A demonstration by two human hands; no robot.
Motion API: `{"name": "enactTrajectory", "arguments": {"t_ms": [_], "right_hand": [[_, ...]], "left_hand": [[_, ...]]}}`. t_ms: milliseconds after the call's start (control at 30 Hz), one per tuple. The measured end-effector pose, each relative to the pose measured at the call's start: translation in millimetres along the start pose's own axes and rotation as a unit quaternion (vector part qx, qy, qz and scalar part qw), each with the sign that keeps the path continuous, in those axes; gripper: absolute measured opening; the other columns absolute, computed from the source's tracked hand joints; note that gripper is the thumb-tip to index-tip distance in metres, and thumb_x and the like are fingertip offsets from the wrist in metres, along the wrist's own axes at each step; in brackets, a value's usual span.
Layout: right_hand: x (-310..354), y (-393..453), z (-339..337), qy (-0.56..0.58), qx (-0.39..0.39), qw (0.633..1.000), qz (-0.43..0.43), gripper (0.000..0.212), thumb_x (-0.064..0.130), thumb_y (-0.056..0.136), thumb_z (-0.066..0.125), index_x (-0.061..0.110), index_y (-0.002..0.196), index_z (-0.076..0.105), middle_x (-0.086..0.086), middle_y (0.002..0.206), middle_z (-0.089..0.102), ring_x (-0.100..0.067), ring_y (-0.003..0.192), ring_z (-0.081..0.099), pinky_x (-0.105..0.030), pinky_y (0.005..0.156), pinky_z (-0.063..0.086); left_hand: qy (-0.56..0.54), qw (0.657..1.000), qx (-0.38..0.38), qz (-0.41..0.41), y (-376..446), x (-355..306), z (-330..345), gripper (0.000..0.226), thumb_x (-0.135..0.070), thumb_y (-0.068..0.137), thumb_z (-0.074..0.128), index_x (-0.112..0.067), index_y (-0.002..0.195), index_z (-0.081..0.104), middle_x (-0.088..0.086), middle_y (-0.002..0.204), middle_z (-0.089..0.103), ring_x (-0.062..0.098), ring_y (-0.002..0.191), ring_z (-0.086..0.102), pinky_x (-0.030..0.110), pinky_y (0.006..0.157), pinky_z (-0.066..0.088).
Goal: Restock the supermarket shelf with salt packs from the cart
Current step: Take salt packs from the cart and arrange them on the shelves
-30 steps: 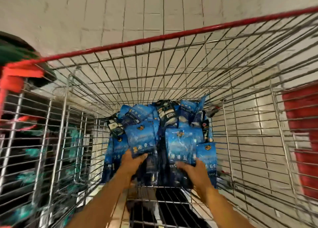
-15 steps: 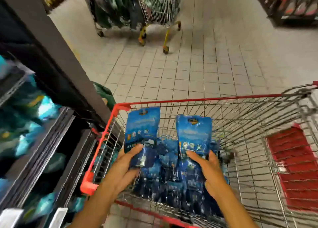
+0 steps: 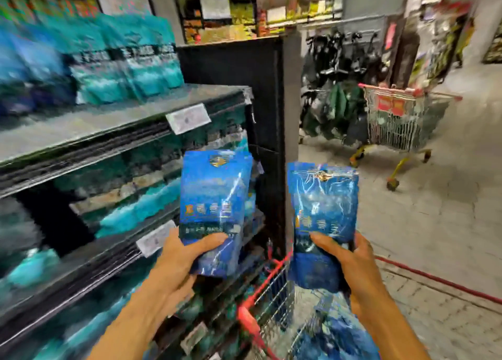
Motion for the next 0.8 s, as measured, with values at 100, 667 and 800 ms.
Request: {"name": "enactTrajectory", "arguments": {"t_ms": [100, 667, 800], "right_hand": [[19.7, 14.6, 62.0, 0.004, 0.083, 0.996, -0.023, 0.053, 0.037, 0.05, 0.092, 0.027, 0.1, 0.076, -0.005, 0.099, 0.077, -0.023, 0.086, 0.075, -0.035, 0.067, 0.06], [152.0, -41.6, 430.2, 0.082, 0.49, 0.865, -0.071, 0.041, 0.018, 0.063, 0.079, 0.008, 0.103, 0.075, -0.006, 0.103, 0.077, -0.018, 0.09, 0.073, -0.028, 0.071, 0.059], [172.9, -44.3, 526.8, 0.088, 0.513, 0.851, -0.064, 0.032, 0.006, 0.075, 0.078, 0.007, 0.106, 0.073, -0.006, 0.103, 0.077, -0.018, 0.086, 0.074, -0.028, 0.067, 0.059]], "left_hand": [[0.005, 0.995, -0.08, 0.066, -24.1, -47.9, -46.4, 0.039, -0.013, 0.05, 0.08, -0.008, 0.089, 0.077, 0.013, 0.091, 0.077, 0.024, 0.073, 0.074, 0.034, 0.06, 0.06], [0.065, 0.899, -0.344, 0.264, -174.6, -286.0, -238.0, 0.043, -0.007, 0.062, 0.078, -0.012, 0.104, 0.072, 0.005, 0.101, 0.075, 0.019, 0.086, 0.071, 0.037, 0.083, 0.06], [0.091, 0.88, -0.373, 0.278, -168.9, -340.3, -302.3, 0.041, 0.001, 0.079, 0.068, -0.007, 0.119, 0.065, 0.01, 0.116, 0.069, 0.023, 0.1, 0.066, 0.038, 0.094, 0.054]]}}
Point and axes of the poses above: each hand's wrist, its own y-axis towards the middle knuckle, its own z-axis out of the palm, x = y × z, the point moved 8 cm from there along y, towards the middle knuckle
